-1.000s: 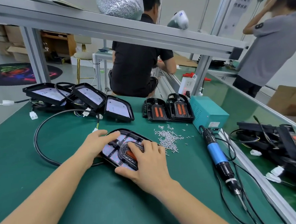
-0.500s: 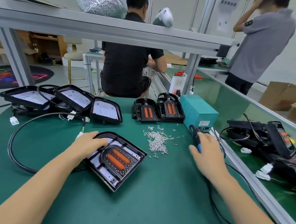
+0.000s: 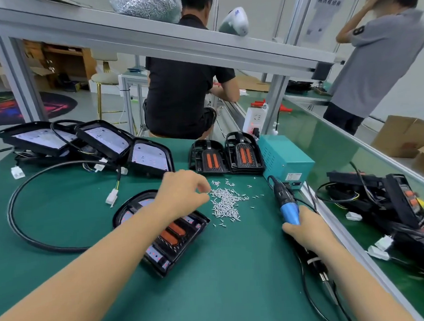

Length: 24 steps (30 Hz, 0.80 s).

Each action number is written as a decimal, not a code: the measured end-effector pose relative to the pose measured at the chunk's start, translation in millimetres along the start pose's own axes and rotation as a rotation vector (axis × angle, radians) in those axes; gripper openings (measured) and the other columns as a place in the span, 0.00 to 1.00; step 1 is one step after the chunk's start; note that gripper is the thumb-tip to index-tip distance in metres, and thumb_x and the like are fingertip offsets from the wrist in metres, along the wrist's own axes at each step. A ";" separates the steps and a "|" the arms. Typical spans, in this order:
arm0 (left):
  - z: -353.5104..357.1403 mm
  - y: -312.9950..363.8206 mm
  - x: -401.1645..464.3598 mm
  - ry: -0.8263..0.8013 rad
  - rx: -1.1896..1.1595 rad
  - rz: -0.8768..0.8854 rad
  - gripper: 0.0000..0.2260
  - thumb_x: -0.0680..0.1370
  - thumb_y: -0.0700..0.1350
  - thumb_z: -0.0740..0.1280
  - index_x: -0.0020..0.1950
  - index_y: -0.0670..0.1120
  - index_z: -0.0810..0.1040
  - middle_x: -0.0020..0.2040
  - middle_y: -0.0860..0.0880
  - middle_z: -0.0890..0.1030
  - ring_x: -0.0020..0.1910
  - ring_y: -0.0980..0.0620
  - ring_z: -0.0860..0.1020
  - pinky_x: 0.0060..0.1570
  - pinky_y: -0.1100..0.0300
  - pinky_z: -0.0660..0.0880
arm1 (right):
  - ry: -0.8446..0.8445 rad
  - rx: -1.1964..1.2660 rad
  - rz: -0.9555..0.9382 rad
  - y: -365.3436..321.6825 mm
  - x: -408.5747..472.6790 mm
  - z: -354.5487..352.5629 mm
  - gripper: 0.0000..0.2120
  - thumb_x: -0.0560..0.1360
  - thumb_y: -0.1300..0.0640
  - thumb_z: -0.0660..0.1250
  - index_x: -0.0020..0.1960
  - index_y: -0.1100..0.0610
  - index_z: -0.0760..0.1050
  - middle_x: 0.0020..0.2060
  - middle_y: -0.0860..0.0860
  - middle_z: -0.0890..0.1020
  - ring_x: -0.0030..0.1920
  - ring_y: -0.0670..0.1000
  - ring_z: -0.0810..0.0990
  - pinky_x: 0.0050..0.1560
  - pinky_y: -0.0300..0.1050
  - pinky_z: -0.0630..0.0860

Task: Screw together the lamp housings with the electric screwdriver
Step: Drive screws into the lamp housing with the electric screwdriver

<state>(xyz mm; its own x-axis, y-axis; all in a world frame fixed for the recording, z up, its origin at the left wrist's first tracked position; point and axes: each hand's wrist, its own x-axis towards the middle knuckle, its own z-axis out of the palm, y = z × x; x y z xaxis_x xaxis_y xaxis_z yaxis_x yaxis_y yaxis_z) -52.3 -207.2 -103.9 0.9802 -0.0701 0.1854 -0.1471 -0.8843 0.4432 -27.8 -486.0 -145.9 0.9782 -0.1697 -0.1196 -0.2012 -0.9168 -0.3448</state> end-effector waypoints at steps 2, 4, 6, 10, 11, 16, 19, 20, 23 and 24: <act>9.6 9.9 10.4 -0.113 0.035 0.021 0.06 0.74 0.46 0.68 0.49 0.51 0.83 0.46 0.57 0.82 0.51 0.54 0.78 0.63 0.53 0.66 | -0.024 0.225 -0.028 -2.9 -0.6 -2.4 0.11 0.74 0.56 0.68 0.49 0.61 0.69 0.38 0.54 0.75 0.34 0.52 0.72 0.32 0.43 0.65; 19.7 14.3 18.8 -0.218 0.090 0.011 0.06 0.72 0.43 0.70 0.48 0.50 0.83 0.44 0.56 0.82 0.48 0.54 0.77 0.63 0.52 0.65 | -0.074 0.566 -0.012 -10.5 -1.9 -9.1 0.08 0.73 0.60 0.69 0.45 0.61 0.70 0.34 0.54 0.72 0.30 0.52 0.70 0.31 0.41 0.66; 26.5 17.6 24.4 -0.315 0.151 -0.010 0.08 0.71 0.40 0.71 0.47 0.50 0.84 0.47 0.55 0.83 0.46 0.52 0.75 0.61 0.51 0.64 | -0.139 0.891 0.056 -20.3 -1.9 -19.1 0.07 0.73 0.63 0.69 0.45 0.61 0.71 0.32 0.55 0.71 0.27 0.51 0.70 0.29 0.38 0.68; 33.2 25.4 31.6 -0.477 0.230 0.000 0.10 0.67 0.36 0.70 0.43 0.48 0.84 0.44 0.50 0.83 0.48 0.46 0.76 0.54 0.51 0.64 | -0.322 1.421 0.090 -39.4 -3.8 -40.7 0.13 0.68 0.71 0.67 0.52 0.63 0.75 0.33 0.53 0.75 0.29 0.48 0.72 0.29 0.41 0.74; 34.8 26.6 33.1 -0.506 0.246 0.002 0.11 0.66 0.36 0.72 0.45 0.47 0.85 0.46 0.50 0.83 0.50 0.47 0.77 0.53 0.52 0.66 | -0.363 1.542 0.083 -42.7 -4.9 -44.7 0.15 0.65 0.71 0.67 0.51 0.63 0.75 0.33 0.53 0.75 0.28 0.48 0.72 0.28 0.40 0.76; 38.0 29.6 39.2 -0.615 0.307 -0.021 0.14 0.65 0.40 0.77 0.49 0.47 0.84 0.50 0.49 0.83 0.51 0.45 0.79 0.47 0.53 0.78 | -0.403 1.765 -0.037 -55.3 -12.9 -51.7 0.19 0.63 0.65 0.70 0.54 0.60 0.74 0.32 0.53 0.76 0.29 0.48 0.77 0.36 0.46 0.82; 39.7 30.4 39.3 -0.580 0.335 0.008 0.12 0.66 0.41 0.77 0.49 0.46 0.83 0.50 0.48 0.83 0.51 0.45 0.80 0.46 0.54 0.77 | -0.360 1.807 -0.040 -58.3 -14.4 -47.8 0.11 0.73 0.64 0.67 0.56 0.59 0.74 0.29 0.51 0.75 0.26 0.47 0.74 0.30 0.42 0.78; 40.8 30.4 39.0 -0.562 0.342 0.021 0.12 0.67 0.42 0.77 0.49 0.46 0.83 0.50 0.48 0.83 0.51 0.45 0.80 0.45 0.54 0.77 | -0.347 1.826 -0.036 -59.0 -14.9 -46.8 0.10 0.75 0.63 0.66 0.56 0.58 0.75 0.29 0.51 0.75 0.25 0.47 0.74 0.28 0.41 0.77; 43.1 31.1 37.9 -0.528 0.372 0.067 0.08 0.68 0.41 0.76 0.45 0.45 0.82 0.50 0.46 0.83 0.50 0.44 0.80 0.44 0.55 0.76 | -0.307 1.817 -0.067 -59.9 -16.0 -46.0 0.08 0.75 0.64 0.64 0.53 0.57 0.76 0.28 0.50 0.74 0.25 0.46 0.73 0.28 0.39 0.75; 43.1 31.8 38.1 -0.521 0.388 0.082 0.06 0.68 0.40 0.76 0.40 0.45 0.80 0.49 0.46 0.83 0.50 0.44 0.80 0.43 0.55 0.76 | -0.297 1.808 -0.083 -60.4 -16.7 -46.1 0.08 0.74 0.64 0.64 0.52 0.57 0.76 0.28 0.50 0.74 0.25 0.46 0.73 0.28 0.38 0.75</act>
<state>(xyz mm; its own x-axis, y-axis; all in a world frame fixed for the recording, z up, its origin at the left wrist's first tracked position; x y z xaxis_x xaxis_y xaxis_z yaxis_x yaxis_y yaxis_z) -13.9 -257.8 -120.6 0.9179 -0.2731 -0.2877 -0.2616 -0.9620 0.0787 -29.7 -444.5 -80.2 0.9876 0.0969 -0.1239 -0.1572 0.5821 -0.7978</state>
